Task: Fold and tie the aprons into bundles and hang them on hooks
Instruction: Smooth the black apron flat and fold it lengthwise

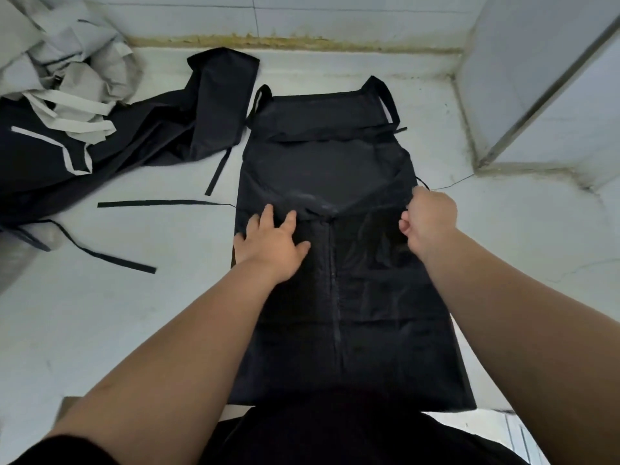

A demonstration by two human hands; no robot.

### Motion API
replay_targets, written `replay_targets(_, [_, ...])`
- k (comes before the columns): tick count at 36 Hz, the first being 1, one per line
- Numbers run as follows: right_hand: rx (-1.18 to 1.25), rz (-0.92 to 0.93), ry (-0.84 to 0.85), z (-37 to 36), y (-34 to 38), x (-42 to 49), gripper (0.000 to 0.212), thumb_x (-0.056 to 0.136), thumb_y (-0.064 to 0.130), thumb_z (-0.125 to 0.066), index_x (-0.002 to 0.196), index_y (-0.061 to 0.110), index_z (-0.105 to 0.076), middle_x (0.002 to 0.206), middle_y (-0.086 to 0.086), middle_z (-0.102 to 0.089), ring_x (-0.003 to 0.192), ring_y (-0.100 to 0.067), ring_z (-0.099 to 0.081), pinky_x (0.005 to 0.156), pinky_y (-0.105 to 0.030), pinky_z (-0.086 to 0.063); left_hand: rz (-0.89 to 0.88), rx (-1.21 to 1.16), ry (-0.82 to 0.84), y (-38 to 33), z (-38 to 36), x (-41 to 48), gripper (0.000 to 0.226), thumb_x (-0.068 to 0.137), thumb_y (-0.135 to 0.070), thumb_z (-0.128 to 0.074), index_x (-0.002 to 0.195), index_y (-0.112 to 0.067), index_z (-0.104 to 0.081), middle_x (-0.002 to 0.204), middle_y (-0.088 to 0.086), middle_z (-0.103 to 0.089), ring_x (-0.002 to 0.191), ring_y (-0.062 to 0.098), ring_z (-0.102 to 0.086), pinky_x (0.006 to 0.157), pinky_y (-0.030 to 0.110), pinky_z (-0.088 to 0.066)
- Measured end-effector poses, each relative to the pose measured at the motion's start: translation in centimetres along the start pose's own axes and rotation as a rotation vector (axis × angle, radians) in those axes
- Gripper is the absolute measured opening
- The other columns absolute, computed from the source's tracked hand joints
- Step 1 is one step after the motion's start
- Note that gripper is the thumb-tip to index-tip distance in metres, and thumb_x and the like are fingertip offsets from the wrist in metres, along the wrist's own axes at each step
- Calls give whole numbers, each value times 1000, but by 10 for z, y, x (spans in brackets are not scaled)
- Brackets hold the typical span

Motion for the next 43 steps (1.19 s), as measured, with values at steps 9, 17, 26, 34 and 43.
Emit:
replay_targets(9, [206,4,-117,54,11,4,43,91,28,-57,127,8,-44,103,-5,-56,72,-13,-60,69,-22,-56,114,41,-45,-11,-6,-7,69,101,-49,-28,152,-27,12,159,9,17,147,32,7,116,55,-9])
replay_targets(17, [-131,109,85,60,-10,-15,61,92,23,-51,146,10,-27,112,2,-41,95,-17,-44,103,-38,-42,64,-153,-236,-23,-8,-41,59,100,-34,-41,152,-19,-19,160,10,-10,146,29,-10,116,49,-17])
replay_targets(26, [-824,542,378,71,-53,-60,43,98,22,-46,140,14,-43,141,-5,-48,125,-21,-48,93,-21,-33,188,-286,-441,-6,-54,-116,40,99,-28,-43,137,-18,-51,147,5,-39,134,27,-35,107,45,-33])
replay_targets(34, [-1168,758,355,87,-82,-90,52,98,32,-42,147,17,-32,149,-8,-37,136,-28,-34,114,-43,-28,344,-424,-485,21,-87,-162,42,100,-31,-36,137,-16,-50,144,6,-43,133,28,-36,110,46,-31])
replay_targets(43, [-1560,660,200,110,-124,-127,72,93,65,-14,152,25,-1,160,-13,2,145,-36,-4,118,-51,1,185,-115,-195,22,-112,-173,64,98,-55,-8,154,-24,-1,161,3,10,147,26,14,115,58,4])
Point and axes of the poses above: each hand's wrist, its own x-axis towards the middle knuckle, its own z-axis out of the back of the hand, y = z × x, the point moved 1 cm from there along x, towards the middle knuckle
